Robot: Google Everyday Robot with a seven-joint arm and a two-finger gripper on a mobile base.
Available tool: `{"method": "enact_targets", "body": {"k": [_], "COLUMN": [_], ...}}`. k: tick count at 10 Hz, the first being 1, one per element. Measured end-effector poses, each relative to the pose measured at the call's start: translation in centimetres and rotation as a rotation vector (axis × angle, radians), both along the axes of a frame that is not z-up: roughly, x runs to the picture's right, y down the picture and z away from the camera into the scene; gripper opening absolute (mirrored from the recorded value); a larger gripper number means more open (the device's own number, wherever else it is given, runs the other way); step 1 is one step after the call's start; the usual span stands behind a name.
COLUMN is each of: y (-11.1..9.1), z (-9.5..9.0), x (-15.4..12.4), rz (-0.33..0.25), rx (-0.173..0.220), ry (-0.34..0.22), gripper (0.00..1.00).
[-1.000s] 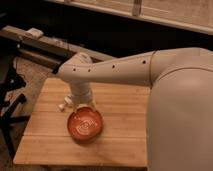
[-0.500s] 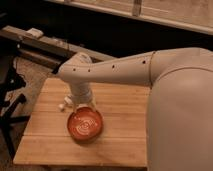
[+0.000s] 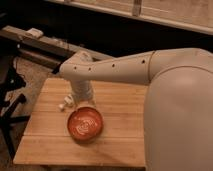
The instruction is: Place the bottle in the ceramic bowl
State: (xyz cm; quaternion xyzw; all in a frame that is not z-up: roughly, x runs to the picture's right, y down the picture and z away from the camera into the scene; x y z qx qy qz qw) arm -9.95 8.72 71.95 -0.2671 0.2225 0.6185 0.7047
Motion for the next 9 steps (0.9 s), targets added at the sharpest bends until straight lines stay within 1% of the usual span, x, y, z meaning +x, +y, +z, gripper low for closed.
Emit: {"method": "enact_targets", "body": {"k": [2,3,4,6,8,9], "y": [-2.7,-4.2,-5.6,-6.8,-7.3,-7.4], "z": [2.9,4.7,6.5,8.5,10.3,11.2], "x": [0.5,-0.1,-1.3,-4.0,-7.4,-9.0], "rz": [-0.023,-0.026,-0.025,-0.015,-0.014,-0.01], "rx": [0.009,0.016,0.021,0.024,0.024,0.024], "ry": [-0.025,-0.042,-0.06,-0.085,-0.101,-0.099], "gripper": [0.65,0.65,0.65,0.65,0.65,0.65]}}
